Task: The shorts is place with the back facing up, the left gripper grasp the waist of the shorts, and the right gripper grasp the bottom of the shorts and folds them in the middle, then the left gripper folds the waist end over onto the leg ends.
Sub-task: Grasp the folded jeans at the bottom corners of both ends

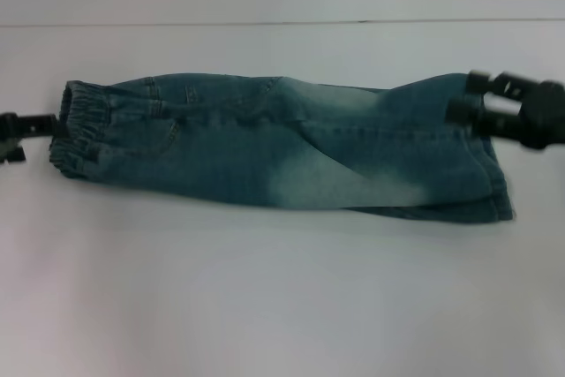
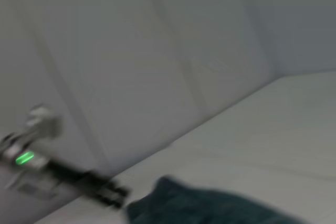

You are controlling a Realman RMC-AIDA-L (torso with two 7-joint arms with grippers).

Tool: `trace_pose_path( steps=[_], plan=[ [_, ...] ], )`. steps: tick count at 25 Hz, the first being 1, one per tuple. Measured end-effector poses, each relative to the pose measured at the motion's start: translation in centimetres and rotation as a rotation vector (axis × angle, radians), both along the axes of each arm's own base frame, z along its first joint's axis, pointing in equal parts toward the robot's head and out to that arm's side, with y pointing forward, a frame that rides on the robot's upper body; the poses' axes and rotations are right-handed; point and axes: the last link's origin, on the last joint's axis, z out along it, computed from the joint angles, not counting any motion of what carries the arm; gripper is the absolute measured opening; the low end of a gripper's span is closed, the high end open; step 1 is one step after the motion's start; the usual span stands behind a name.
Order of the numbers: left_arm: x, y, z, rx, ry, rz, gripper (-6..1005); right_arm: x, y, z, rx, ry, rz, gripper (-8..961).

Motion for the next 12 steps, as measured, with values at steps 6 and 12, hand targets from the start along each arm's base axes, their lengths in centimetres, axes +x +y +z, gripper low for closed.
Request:
trace_pose_path(
  steps=[6, 12],
  plan=[
    [0.3, 0.1, -0.6, -0.092, 0.012, 0.126, 937, -1.3, -0.5, -1.5, -0.113, -0.045, 0.08, 842],
    [0.3, 0.6, -2.0, -0.099, 0.005, 0.144, 937, -1.7, -0.1, -2.8, -0.131, -0.072, 0.08, 842]
  ],
)
